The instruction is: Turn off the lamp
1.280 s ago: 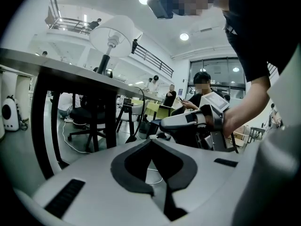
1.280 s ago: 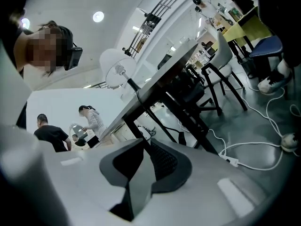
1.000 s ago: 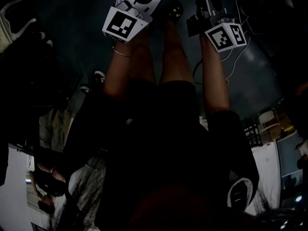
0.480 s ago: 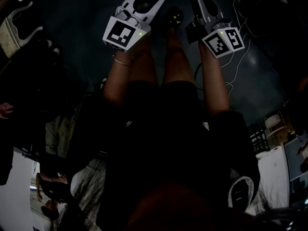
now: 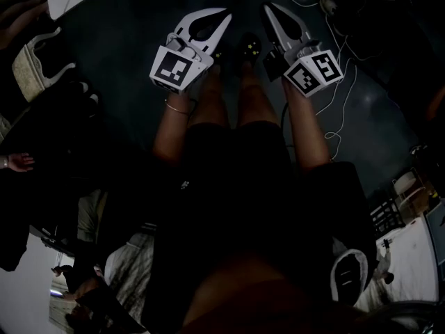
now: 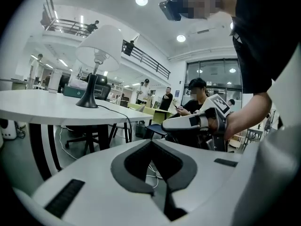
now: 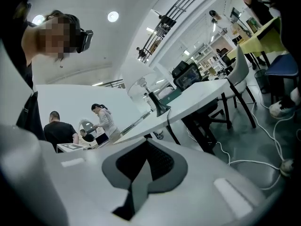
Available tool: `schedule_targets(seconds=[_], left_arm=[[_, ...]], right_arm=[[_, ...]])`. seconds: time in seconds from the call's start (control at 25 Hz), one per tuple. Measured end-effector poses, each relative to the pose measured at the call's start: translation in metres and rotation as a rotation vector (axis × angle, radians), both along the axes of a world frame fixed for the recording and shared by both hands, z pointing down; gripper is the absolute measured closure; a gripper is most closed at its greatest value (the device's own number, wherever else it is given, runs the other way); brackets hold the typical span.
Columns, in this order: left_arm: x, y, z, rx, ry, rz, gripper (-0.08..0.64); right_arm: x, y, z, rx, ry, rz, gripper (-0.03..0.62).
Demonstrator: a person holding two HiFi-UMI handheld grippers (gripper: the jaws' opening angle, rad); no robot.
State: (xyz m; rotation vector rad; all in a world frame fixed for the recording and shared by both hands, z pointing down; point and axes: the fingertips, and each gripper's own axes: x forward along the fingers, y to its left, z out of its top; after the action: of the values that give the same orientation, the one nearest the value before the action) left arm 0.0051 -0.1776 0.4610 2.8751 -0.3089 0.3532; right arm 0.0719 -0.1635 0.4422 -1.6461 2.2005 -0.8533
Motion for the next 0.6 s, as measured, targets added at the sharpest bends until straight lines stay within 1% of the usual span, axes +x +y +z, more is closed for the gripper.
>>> schedule_targets(seconds=[0.24,0.44,0.6], left_arm=[[0.011,0.006,-0.034,-0.025,0.033,0.023,0.554],[0.018,0.003,-0.065,-0.014,0.059,0.037,0.554],[0.022,0.001,-0.086,-0.024,0.054,0.034,0.554]], right_arm=[[0.002,0.008,-0.033,0.031,-0.006,-0.016,0.592],[-0.001,0.012,-0.056,0.037,0.014,-0.032,0.592],[-0.003,0.011,-0.081,0.068,0.003,-0.029,0.592]])
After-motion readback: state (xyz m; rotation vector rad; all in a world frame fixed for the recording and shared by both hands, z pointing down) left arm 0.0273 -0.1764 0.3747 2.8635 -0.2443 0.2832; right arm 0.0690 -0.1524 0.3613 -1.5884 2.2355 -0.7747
